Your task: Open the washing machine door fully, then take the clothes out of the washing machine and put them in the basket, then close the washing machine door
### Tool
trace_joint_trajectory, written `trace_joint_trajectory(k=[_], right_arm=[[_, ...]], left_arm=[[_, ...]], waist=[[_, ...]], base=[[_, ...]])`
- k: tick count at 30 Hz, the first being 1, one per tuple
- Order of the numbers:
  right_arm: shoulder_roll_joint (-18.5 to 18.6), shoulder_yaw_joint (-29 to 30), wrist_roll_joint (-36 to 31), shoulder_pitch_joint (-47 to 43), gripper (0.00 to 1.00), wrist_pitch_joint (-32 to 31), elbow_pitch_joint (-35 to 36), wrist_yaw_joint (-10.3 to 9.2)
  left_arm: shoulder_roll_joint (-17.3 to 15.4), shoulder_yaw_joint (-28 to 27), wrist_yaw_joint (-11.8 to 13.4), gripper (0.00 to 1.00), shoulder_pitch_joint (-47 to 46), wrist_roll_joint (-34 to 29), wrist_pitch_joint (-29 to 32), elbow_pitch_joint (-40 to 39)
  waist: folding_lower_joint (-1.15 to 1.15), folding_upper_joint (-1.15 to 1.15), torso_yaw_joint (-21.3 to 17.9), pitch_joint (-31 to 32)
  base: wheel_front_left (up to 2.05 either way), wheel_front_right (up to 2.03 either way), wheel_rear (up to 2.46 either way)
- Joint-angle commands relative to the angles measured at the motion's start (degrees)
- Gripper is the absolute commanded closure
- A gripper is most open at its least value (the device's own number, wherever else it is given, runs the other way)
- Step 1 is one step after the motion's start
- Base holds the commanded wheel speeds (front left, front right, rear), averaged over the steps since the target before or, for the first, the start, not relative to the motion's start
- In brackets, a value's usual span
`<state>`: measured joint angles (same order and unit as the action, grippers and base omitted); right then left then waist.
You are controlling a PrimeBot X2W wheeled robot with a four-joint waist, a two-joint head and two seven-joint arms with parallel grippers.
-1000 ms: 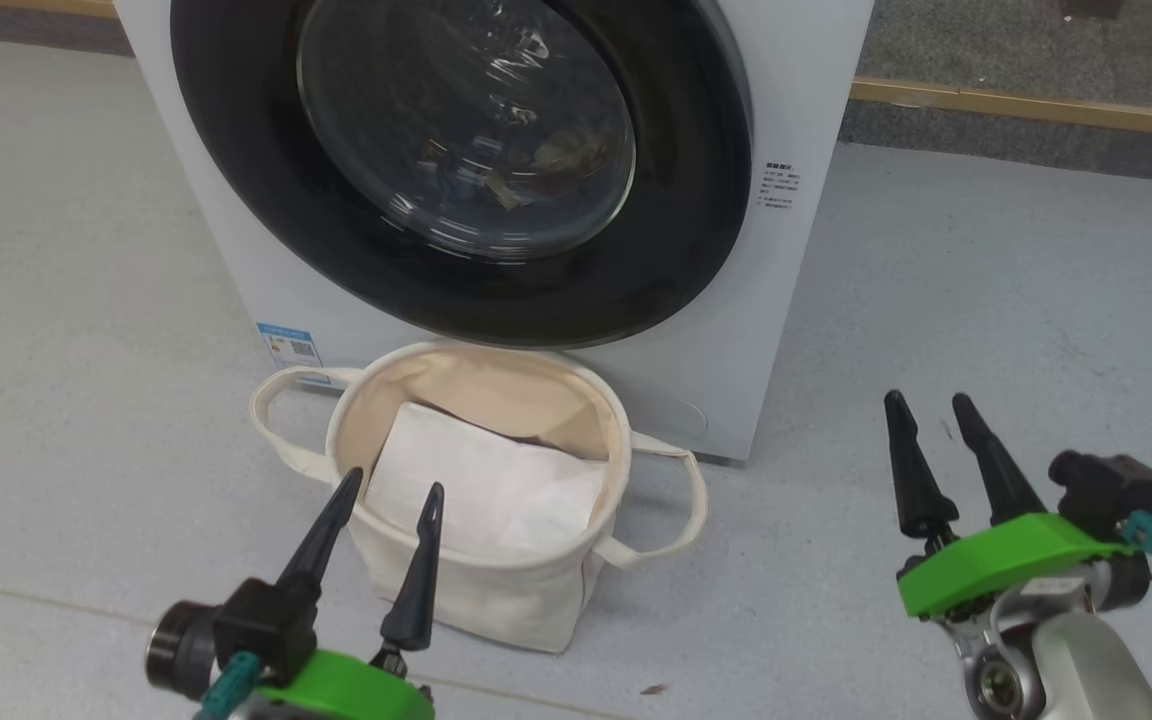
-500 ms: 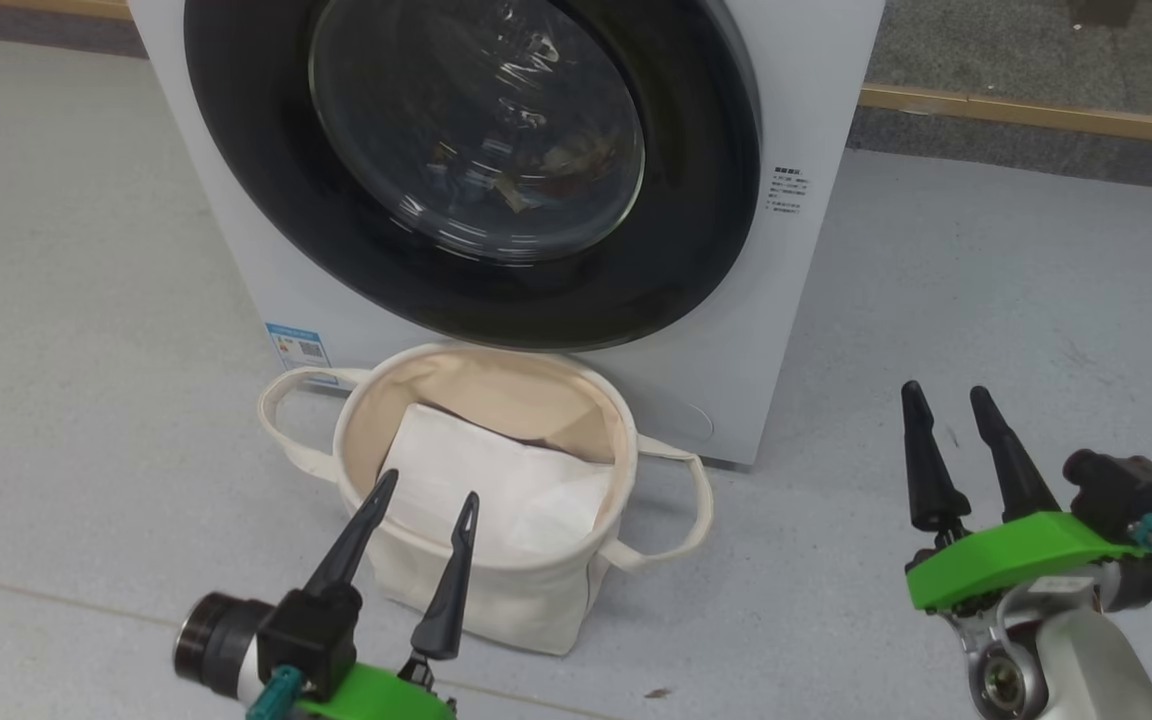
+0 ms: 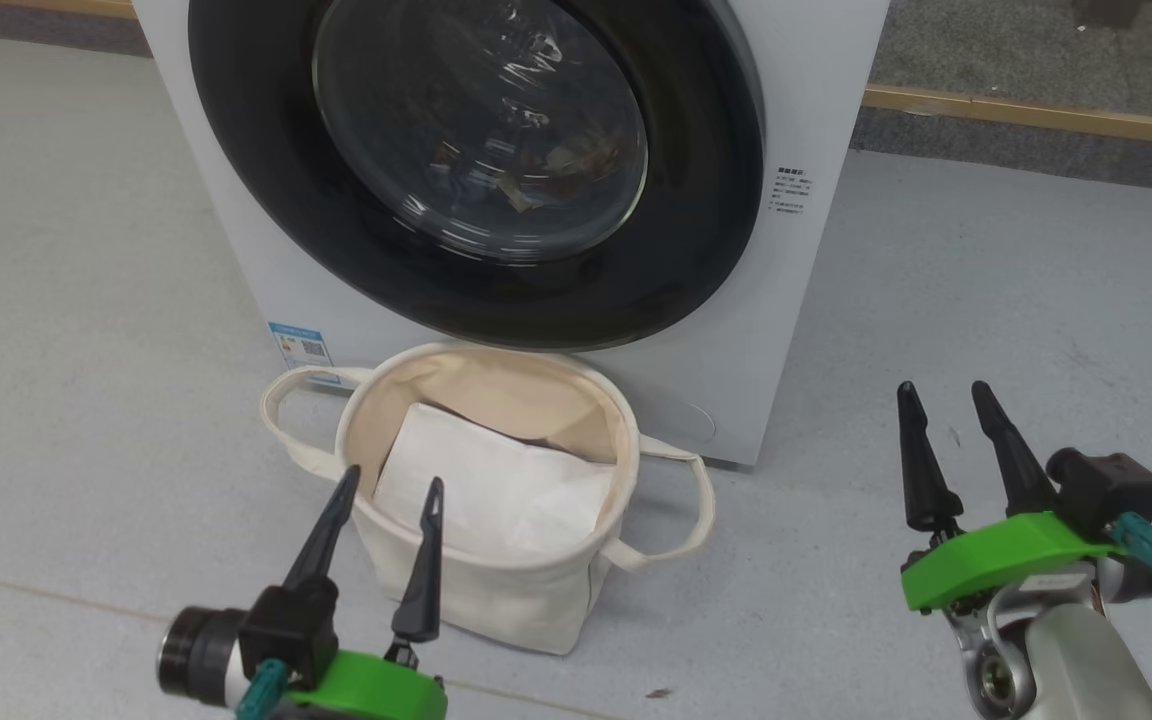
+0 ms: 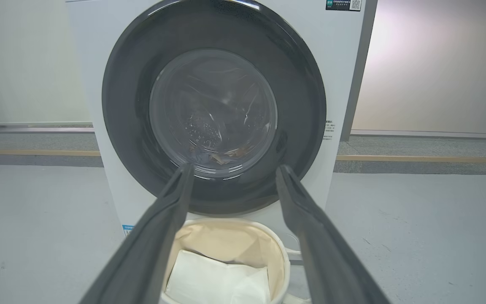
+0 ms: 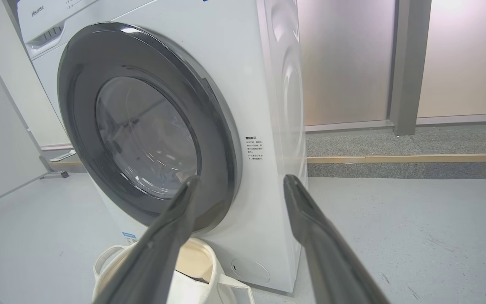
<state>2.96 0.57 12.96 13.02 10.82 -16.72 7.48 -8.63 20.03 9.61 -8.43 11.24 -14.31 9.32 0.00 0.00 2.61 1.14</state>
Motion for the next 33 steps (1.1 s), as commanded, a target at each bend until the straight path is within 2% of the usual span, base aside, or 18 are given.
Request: trace_joint_trajectory(k=[1,33], right_arm=[[-0.07,-1.1,-0.36,2.7,0.0,0.9,2.02,0.01],[-0.08,-1.16,-0.31,1.87,0.0,2.44,-0.84,0.01]], left_arm=[[-0.13,-2.68,0.49,0.0,-3.3,0.53,-0.69,-1.41],[1.08,-2.69,-0.44,0.0,-3.15,0.83,-0.69,1.21]], waist=[[0.0,0.0,-0.02,-0.01],[0.0,0.0,0.23,0.29]], base=[[0.0,0.0,0.0],[0.0,0.0,0.0]])
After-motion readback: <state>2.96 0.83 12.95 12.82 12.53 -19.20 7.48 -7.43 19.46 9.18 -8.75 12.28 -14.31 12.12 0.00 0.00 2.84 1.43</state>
